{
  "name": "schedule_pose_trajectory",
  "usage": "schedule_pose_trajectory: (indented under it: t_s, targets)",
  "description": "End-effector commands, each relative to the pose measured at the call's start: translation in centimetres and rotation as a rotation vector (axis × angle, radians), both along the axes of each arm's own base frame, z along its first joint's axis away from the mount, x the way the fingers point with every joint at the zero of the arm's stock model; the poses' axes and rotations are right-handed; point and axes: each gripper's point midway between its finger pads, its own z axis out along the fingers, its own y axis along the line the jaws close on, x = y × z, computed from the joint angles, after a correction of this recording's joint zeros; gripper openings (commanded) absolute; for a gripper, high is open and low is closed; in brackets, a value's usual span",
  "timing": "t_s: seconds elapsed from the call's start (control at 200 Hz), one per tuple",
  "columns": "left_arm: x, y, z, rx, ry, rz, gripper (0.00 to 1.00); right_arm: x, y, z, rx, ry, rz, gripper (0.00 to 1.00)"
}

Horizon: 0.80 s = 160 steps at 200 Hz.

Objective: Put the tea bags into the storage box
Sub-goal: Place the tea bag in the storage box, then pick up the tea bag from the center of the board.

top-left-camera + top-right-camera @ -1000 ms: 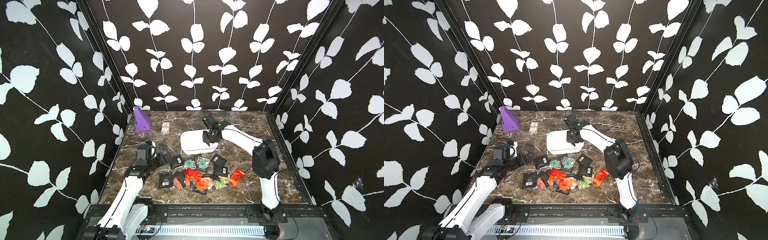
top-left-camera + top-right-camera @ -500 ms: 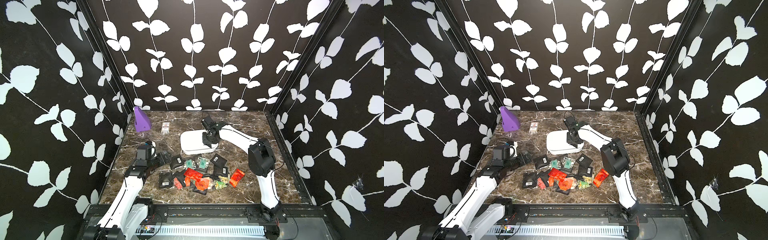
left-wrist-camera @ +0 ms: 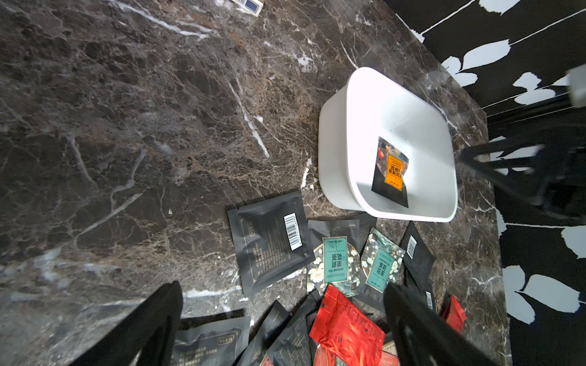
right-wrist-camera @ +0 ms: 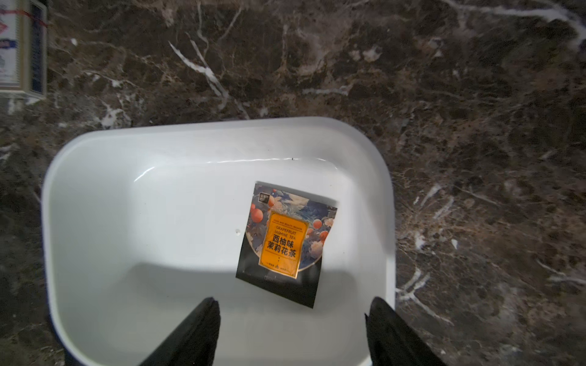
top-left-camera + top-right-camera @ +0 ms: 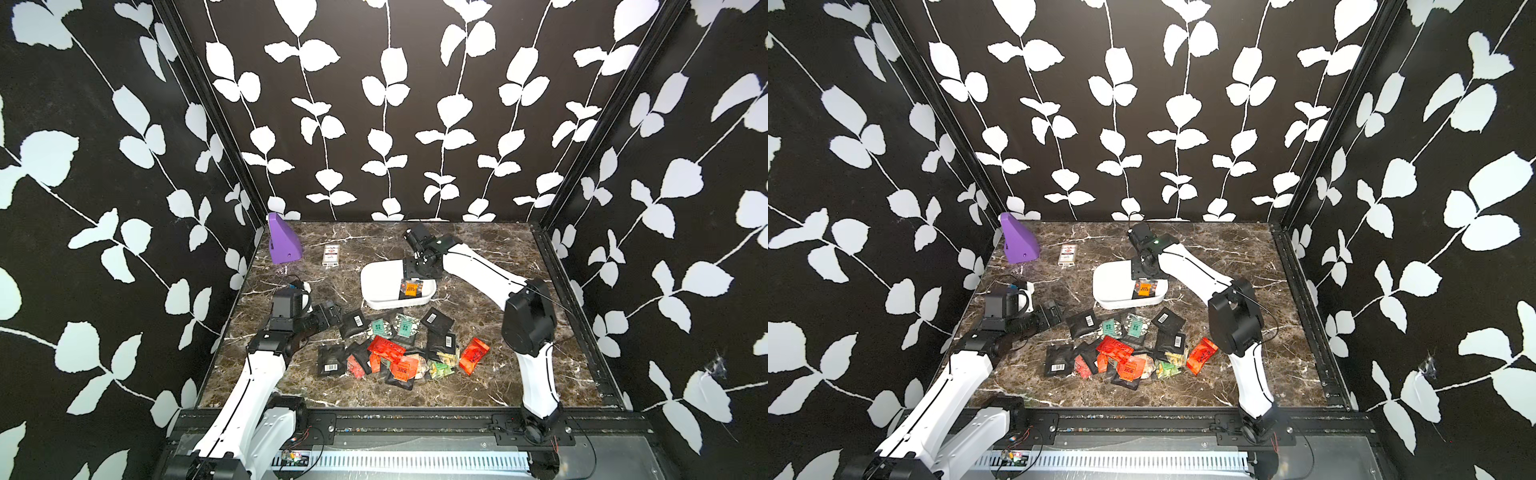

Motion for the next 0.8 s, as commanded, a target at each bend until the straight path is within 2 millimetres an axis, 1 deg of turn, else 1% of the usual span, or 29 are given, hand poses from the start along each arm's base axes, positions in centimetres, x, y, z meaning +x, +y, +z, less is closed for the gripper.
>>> schedule_pose_trajectory:
  t_s: [0.0, 0.035, 0.1, 0.11, 0.13, 0.155, 0.16, 0.175, 0.195, 0.245, 0.255, 0.29, 0.34, 0.385, 0.45, 0.53, 0.57, 0.61, 0.69, 0.75, 0.795]
  targets:
    - [-0.2, -0.7, 1.4, -0.016, -0.021, -0.044, 0.95, -1.5, -2.4, 5.5, -0.006, -0.093, -0.023, 0.74]
    - [-0.3, -1.0, 1.7, -0.030, -0.020, -0.054, 0.94, -2.2, -3.2, 6.1, 0.004, -0.108, -0.038, 0.74]
    - [-0.5, -1.5, 2.4, -0.060, -0.025, -0.073, 0.88, -4.0, -5.0, 7.2, 0.050, -0.129, -0.075, 0.74]
    - [-0.5, -1.6, 2.5, -0.065, -0.025, -0.075, 0.87, -4.4, -5.3, 6.9, 0.054, -0.121, -0.082, 0.74]
    - [-0.6, -1.8, 2.7, -0.075, -0.027, -0.079, 0.84, -5.0, -6.0, 7.3, 0.077, -0.125, -0.097, 0.74]
    - [-0.7, -2.1, 3.0, -0.088, -0.028, -0.086, 0.81, -5.8, -6.8, 6.9, 0.094, -0.112, -0.119, 0.74]
    - [-0.7, -2.1, 3.1, -0.090, -0.029, -0.087, 0.80, -6.0, -7.0, 7.3, 0.105, -0.119, -0.122, 0.74]
    - [-0.8, -2.3, 3.4, -0.097, -0.034, -0.091, 0.79, -6.7, -7.6, 7.6, 0.127, -0.118, -0.136, 0.73]
    - [-0.9, -2.5, 3.7, -0.106, -0.036, -0.096, 0.76, -7.4, -8.4, 7.6, 0.141, -0.119, -0.156, 0.73]
    - [-1.2, -3.2, 4.5, -0.119, -0.047, -0.115, 0.69, -9.2, -10.4, 7.4, 0.173, -0.117, -0.205, 0.73]
    - [-1.3, -3.5, 4.6, -0.120, -0.050, -0.123, 0.68, -9.7, -11.0, 6.7, 0.166, -0.104, -0.220, 0.72]
    - [-1.6, -4.2, 5.1, -0.122, -0.059, -0.140, 0.64, -11.2, -12.5, 6.1, 0.173, -0.095, -0.256, 0.72]
    - [-2.1, -5.6, 5.6, -0.121, -0.065, -0.170, 0.63, -13.0, -14.3, 5.5, 0.191, -0.086, -0.305, 0.71]
    - [-2.6, -7.4, 6.1, -0.116, -0.072, -0.218, 0.63, -14.6, -15.9, 4.7, 0.197, -0.069, -0.350, 0.70]
    - [-3.5, -10.4, 6.0, -0.102, -0.058, -0.287, 0.62, -16.6, -17.5, 3.5, 0.204, -0.048, -0.403, 0.70]
    - [-4.5, -14.5, 5.9, -0.108, -0.039, -0.378, 0.55, -18.4, -19.0, 1.8, 0.215, -0.023, -0.464, 0.69]
    - [-5.5, -17.1, 5.9, -0.114, -0.029, -0.441, 0.52, -19.2, -19.6, 0.9, 0.224, -0.008, -0.492, 0.69]
    - [-6.2, -19.3, 5.9, -0.117, -0.022, -0.489, 0.49, -19.8, -20.0, -0.1, 0.239, 0.008, -0.516, 0.68]
    - [-8.0, -23.3, 5.6, -0.109, 0.000, -0.574, 0.39, -20.5, -20.6, -1.8, 0.268, 0.032, -0.553, 0.66]
    - [-9.1, -25.9, 4.7, -0.111, 0.030, -0.630, 0.33, -20.7, -21.0, -2.9, 0.278, 0.043, -0.567, 0.65]
    - [-9.8, -27.4, 3.8, -0.110, 0.066, -0.656, 0.30, -20.9, -21.2, -3.7, 0.282, 0.058, -0.580, 0.65]
